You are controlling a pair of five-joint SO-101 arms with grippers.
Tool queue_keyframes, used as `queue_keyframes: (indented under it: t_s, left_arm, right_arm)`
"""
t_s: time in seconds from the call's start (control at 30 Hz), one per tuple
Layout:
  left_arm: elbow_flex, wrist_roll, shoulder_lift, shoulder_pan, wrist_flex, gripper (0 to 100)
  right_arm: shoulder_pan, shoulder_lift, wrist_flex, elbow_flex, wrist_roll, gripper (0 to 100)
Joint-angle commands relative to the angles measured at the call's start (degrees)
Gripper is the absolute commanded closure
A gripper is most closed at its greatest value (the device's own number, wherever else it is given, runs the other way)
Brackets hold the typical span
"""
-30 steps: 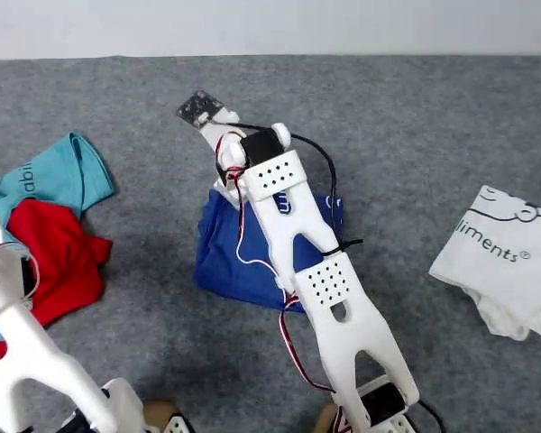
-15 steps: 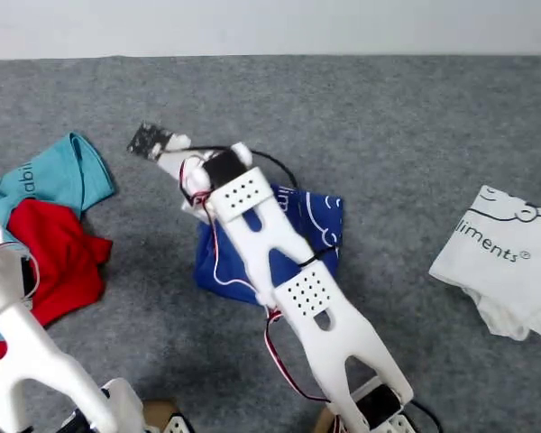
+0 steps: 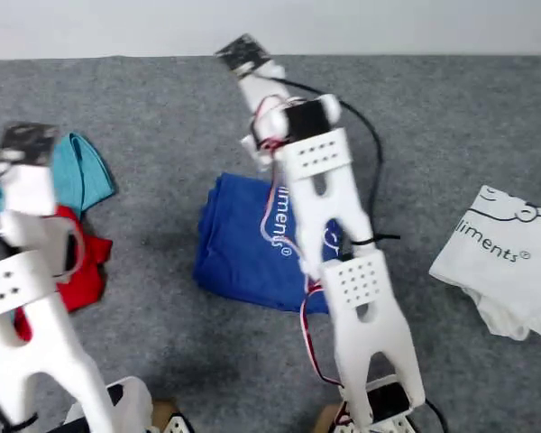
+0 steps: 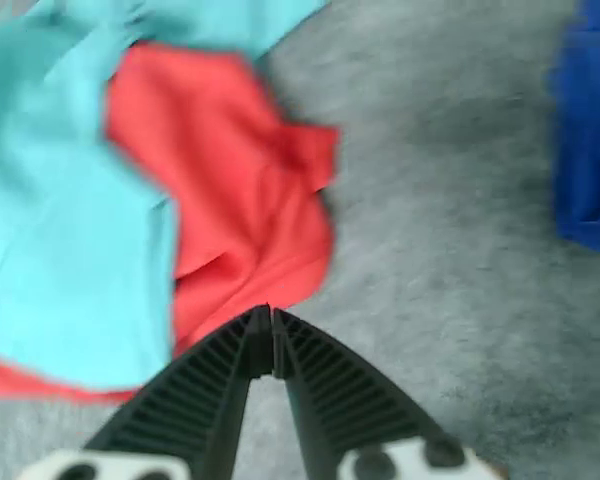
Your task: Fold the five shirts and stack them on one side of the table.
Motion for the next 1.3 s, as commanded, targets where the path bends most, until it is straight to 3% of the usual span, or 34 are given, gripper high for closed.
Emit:
queue_keyframes:
  t_s: [0.0, 0.27, 0.53, 0.93, 1.27]
  left_arm:
    - [0.9, 2.7, 1.0, 11.3, -2.4, 99]
    - [3.9, 7.0, 14.9, 29.0, -10.8, 99]
    - [3.6, 4.0, 31.2, 35.4, -15.2, 99]
    - [3.6, -0.2, 43.8, 28.8, -13.1, 99]
    - [3.7, -2.0, 27.3, 28.0, -6.5, 99]
  right_arm:
    - [3.9, -9.3, 2.5, 8.4, -0.7, 98.9]
    - [10.1, -19.1, 2.1, 35.3, -6.3, 98.9]
    - [16.0, -26.3, 2.4, 39.0, -6.2, 98.9]
    - [18.7, -42.7, 2.2, 55.6, -6.3, 98.9]
    - [18.9, -45.2, 2.3, 55.9, -6.5, 98.9]
